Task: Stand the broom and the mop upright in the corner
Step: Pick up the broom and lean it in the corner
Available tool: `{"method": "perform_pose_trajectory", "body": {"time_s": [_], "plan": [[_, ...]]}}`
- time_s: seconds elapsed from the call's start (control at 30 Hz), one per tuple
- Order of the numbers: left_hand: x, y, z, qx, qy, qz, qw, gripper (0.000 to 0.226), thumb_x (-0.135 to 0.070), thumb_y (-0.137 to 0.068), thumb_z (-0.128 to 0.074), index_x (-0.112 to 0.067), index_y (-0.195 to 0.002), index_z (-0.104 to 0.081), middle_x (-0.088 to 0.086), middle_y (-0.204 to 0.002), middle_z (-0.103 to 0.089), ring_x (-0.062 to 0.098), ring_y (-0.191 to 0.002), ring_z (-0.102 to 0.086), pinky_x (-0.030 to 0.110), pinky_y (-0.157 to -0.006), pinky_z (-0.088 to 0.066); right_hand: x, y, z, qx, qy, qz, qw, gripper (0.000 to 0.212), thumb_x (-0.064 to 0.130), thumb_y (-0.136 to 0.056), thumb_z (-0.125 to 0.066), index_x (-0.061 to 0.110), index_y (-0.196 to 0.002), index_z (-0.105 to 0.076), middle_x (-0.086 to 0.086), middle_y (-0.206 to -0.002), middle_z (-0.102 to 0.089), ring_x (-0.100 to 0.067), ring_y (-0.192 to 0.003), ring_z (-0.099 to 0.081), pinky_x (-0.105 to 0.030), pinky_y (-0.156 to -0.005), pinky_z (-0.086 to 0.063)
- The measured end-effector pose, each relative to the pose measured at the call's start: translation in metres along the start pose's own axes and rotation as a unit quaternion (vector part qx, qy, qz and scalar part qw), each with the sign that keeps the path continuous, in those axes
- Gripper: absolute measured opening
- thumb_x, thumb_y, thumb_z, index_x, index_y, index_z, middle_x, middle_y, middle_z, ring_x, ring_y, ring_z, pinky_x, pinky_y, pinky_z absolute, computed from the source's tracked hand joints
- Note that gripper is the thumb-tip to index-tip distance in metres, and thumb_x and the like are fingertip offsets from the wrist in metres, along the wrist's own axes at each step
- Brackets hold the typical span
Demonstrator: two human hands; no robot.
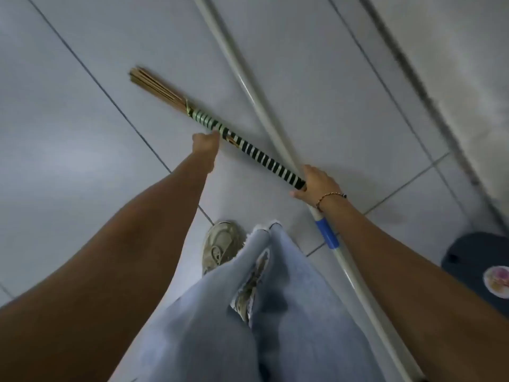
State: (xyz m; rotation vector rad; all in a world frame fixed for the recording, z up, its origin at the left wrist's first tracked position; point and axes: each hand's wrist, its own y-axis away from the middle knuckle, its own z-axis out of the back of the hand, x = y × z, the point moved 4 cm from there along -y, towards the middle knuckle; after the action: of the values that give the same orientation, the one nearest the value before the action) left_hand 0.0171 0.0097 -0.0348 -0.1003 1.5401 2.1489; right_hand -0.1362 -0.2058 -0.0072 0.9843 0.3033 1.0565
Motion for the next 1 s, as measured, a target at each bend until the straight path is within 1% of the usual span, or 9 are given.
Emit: {"method": "perform_pose_trajectory", "body": {"time_s": [0.07, 0.17, 0.27, 0.4, 0.57, 0.67, 0.83, 0.93, 1.0], "plan": [[-0.005, -0.023, -0.008, -0.021, 0.065, 0.019, 0.998, 0.062, -0.040, -0.089, -0.054, -0.007, -0.137, -0.031, 0.016, -0.127, -0.056, 0.029, -0.110, -0.061, 0.040, -0.089, -0.051, -0.007, -0.018, -0.012, -0.001, 0.032, -0.004, 0.999, 0.060, 0.031, -0.085, -0.063, 0.007, -0.133, -0.036, -0.020, -0.127, -0.053, -0.035, -0.111, -0.054, -0.042, -0.088, -0.050], [-0.014, -0.040, -0.010, -0.022, 0.161, 0.039, 0.986, 0.049, -0.022, -0.087, -0.062, -0.009, -0.125, -0.035, 0.012, -0.104, -0.056, 0.029, -0.089, -0.069, 0.033, -0.065, -0.062, -0.011, -0.024, -0.017, -0.027, 0.055, -0.002, 0.998, 0.041, 0.019, -0.086, -0.057, 0.007, -0.124, -0.048, -0.020, -0.114, -0.059, -0.034, -0.097, -0.060, -0.037, -0.073, -0.051], [-0.033, -0.008, -0.004, 0.004, 0.154, 0.015, 0.988, 0.023, -0.015, -0.089, -0.059, -0.011, -0.105, -0.043, 0.007, -0.093, -0.058, 0.026, -0.087, -0.069, 0.026, -0.050, -0.059, -0.004, -0.003, -0.001, -0.063, 0.081, 0.004, 0.995, 0.029, 0.014, -0.087, -0.052, 0.007, -0.115, -0.054, -0.016, -0.108, -0.062, -0.031, -0.092, -0.062, -0.034, -0.075, -0.046], [-0.063, 0.074, 0.032, 0.032, 0.151, -0.053, 0.987, 0.014, -0.014, -0.093, -0.053, -0.005, -0.104, -0.053, 0.006, -0.094, -0.063, 0.023, -0.094, -0.067, 0.026, -0.065, -0.061, 0.014, 0.064, 0.038, -0.090, 0.052, -0.007, 0.995, 0.031, 0.007, -0.087, -0.050, 0.006, -0.118, -0.052, -0.017, -0.113, -0.060, -0.032, -0.096, -0.061, -0.037, -0.085, -0.043], [-0.131, 0.236, 0.097, 0.066, 0.107, -0.159, 0.979, 0.023, -0.013, -0.095, -0.049, 0.001, -0.112, -0.054, 0.011, -0.108, -0.065, 0.024, -0.099, -0.066, 0.036, -0.084, -0.059, 0.057, 0.199, 0.118, -0.132, -0.166, 0.002, 0.977, 0.046, -0.009, -0.085, -0.041, 0.006, -0.129, -0.044, -0.020, -0.121, -0.058, -0.033, -0.107, -0.057, -0.038, -0.089, -0.046], [-0.185, 0.343, 0.129, 0.075, 0.062, -0.224, 0.970, 0.032, -0.015, -0.094, -0.051, 0.004, -0.120, -0.051, 0.020, -0.122, -0.060, 0.029, -0.108, -0.064, 0.039, -0.088, -0.058, 0.081, 0.283, 0.166, -0.172, -0.240, 0.002, 0.955, 0.055, -0.008, -0.085, -0.049, 0.009, -0.135, -0.041, -0.018, -0.128, -0.057, -0.032, -0.116, -0.055, -0.037, -0.098, -0.044], [-0.253, 0.528, 0.135, 0.178, -0.011, -0.360, 0.916, 0.027, -0.013, -0.092, -0.055, 0.003, -0.113, -0.050, 0.013, -0.107, -0.059, 0.026, -0.100, -0.064, 0.031, -0.079, -0.059, 0.096, 0.407, 0.217, -0.239, -0.356, -0.049, 0.902, 0.050, 0.001, -0.082, -0.062, 0.007, -0.130, -0.048, -0.016, -0.118, -0.063, -0.029, -0.108, -0.060, -0.033, -0.093, -0.049], [-0.263, 0.625, 0.114, 0.250, -0.079, -0.437, 0.860, 0.026, -0.010, -0.089, -0.057, 0.001, -0.113, -0.052, 0.015, -0.110, -0.063, 0.030, -0.103, -0.065, 0.041, -0.086, -0.058, 0.098, 0.461, 0.226, -0.304, -0.412, -0.090, 0.854, 0.032, 0.012, -0.078, -0.069, 0.007, -0.109, -0.061, -0.013, -0.102, -0.068, -0.025, -0.093, -0.064, -0.026, -0.076, -0.047], [-0.253, 0.684, 0.097, 0.284, -0.135, -0.482, 0.818, 0.031, -0.009, -0.087, -0.059, 0.001, -0.115, -0.054, 0.018, -0.116, -0.065, 0.032, -0.105, -0.065, 0.047, -0.090, -0.056, 0.097, 0.494, 0.220, -0.342, -0.449, -0.119, 0.817, 0.026, 0.016, -0.079, -0.069, 0.006, -0.102, -0.063, -0.012, -0.095, -0.070, -0.024, -0.086, -0.064, -0.028, -0.073, -0.048]]}}
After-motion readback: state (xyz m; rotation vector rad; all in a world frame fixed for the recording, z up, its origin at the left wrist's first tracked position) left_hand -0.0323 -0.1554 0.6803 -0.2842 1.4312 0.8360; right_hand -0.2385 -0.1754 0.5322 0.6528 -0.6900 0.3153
